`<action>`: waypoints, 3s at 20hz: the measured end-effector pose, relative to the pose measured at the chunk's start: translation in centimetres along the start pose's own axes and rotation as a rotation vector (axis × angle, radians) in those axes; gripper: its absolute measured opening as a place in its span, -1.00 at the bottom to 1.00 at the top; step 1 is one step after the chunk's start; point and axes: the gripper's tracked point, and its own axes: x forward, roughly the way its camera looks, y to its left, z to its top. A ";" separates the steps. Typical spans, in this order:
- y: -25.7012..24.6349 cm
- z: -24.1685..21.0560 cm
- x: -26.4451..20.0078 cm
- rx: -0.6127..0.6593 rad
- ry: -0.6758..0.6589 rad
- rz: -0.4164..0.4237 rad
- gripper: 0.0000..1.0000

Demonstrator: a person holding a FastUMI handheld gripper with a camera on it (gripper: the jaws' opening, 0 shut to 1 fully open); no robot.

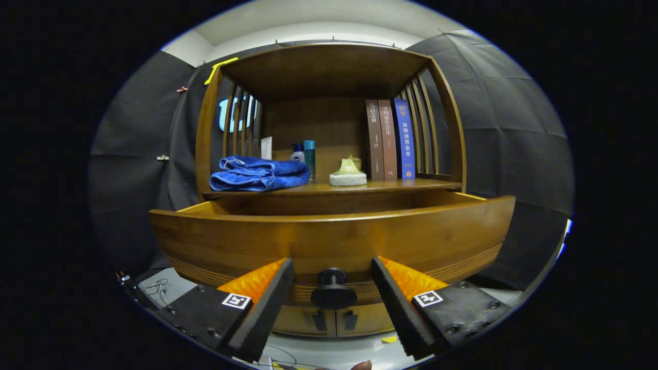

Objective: Pull open the drawer, take out the items inside it, and place them on the countertop above the cabinet.

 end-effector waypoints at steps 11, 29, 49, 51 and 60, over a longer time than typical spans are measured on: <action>0.2 0.5 6.5 -0.059 0.037 -0.011 0.99; 0.6 1.7 10.1 -0.074 0.076 0.002 0.99; 2.8 25.1 -10.3 0.005 -0.111 0.032 0.98; 2.6 26.5 -11.7 -0.006 -0.135 0.028 0.97; 1.7 27.2 -14.2 0.001 -0.141 0.024 0.97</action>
